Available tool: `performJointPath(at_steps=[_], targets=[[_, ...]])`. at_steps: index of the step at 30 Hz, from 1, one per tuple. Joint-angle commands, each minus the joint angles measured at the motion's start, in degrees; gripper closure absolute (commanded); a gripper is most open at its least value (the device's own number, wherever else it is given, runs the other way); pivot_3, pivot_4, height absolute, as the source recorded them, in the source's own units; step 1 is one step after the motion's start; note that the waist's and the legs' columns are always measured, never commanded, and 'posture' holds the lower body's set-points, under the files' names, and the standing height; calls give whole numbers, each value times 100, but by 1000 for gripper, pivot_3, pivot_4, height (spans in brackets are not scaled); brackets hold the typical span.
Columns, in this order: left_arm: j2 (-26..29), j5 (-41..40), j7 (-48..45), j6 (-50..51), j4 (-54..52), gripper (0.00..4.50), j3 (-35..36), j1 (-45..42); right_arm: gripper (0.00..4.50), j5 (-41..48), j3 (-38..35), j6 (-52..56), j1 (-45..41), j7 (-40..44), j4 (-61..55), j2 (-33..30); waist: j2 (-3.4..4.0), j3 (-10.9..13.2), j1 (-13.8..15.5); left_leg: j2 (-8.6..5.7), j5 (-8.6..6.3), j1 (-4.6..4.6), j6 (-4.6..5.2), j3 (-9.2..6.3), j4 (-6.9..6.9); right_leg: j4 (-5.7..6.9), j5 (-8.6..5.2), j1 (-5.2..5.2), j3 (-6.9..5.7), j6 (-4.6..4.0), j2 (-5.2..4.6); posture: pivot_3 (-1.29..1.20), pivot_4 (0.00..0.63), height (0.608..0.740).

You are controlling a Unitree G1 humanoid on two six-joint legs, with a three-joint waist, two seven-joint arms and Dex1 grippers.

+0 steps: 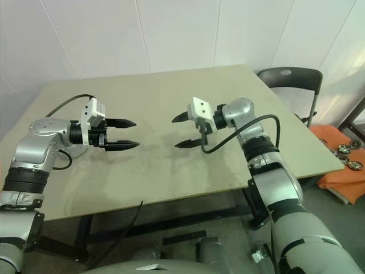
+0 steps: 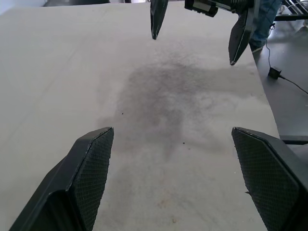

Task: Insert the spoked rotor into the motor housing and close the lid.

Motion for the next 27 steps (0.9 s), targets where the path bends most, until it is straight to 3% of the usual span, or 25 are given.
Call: performJointPath(at_steps=[1,27], targets=[[113,-95,34,42,-220,316,138,-40,61,11,-119,-124,-211,-72,23,19,0,0,0,0,0,0,0,0,0,0,0,0,0,0,0,0,0,740],[415,-592,476,504,-1182,316,587,755,61,79,-124,32,-330,1,96,302,11,8,-4,1,0,0,0,-1,-1,-1,0,-1,0,0,-1,0,0,740]])
